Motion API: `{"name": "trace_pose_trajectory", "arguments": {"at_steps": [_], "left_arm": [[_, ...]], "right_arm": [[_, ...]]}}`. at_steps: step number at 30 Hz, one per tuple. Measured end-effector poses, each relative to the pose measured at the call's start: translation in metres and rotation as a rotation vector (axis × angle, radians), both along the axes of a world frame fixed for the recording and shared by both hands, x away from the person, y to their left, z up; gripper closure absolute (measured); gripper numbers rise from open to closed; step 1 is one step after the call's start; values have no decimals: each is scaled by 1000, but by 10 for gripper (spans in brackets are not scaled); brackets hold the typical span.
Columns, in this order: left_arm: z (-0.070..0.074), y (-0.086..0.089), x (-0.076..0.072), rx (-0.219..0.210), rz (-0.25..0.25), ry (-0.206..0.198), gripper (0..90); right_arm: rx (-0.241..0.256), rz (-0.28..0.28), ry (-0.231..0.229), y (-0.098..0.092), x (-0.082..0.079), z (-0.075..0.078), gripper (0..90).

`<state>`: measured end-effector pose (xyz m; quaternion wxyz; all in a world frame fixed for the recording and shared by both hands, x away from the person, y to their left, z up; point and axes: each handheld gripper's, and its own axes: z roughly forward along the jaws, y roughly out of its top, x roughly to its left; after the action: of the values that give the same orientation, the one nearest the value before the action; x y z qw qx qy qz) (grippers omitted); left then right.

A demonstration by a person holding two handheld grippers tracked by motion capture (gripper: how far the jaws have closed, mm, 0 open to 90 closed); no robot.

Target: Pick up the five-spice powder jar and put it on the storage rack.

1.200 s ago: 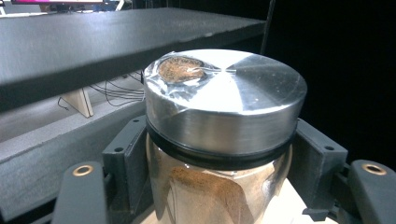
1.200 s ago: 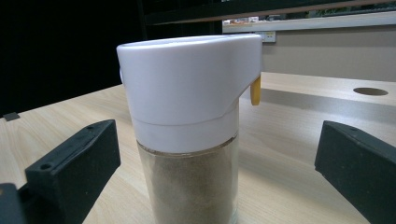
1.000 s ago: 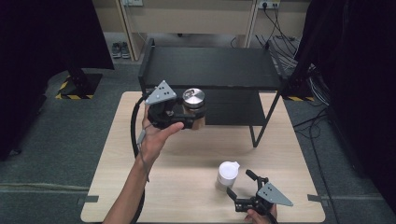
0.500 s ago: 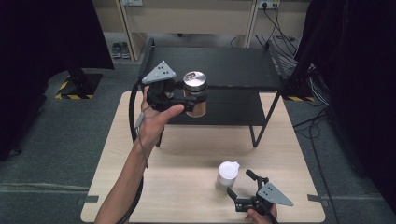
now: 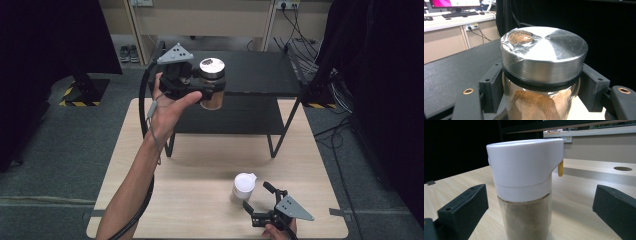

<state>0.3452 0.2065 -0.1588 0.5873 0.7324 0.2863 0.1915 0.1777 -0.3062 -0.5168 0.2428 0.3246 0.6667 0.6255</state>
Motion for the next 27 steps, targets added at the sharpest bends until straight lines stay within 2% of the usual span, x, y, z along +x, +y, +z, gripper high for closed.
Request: {"name": "trace_pose_trajectory", "arguments": {"at_steps": [9,12,17,23,27], "left_arm": [[8,-8,15,-6,76,-2,304],[10,-15,19,11,110,-3,304],[8,-18,28,-19,138,-14,304],[9,-23,37,-10,190,-21,304],[5,-23,43,-9,207,-17,304]], "right_arm": [[0,1,0,0,0,0,4],[-1,1,0,0,0,0,4],[0,1,0,0,0,0,4],[1,3,0,-1,0,0,4],[3,4,0,-1,1,0,4]]}}
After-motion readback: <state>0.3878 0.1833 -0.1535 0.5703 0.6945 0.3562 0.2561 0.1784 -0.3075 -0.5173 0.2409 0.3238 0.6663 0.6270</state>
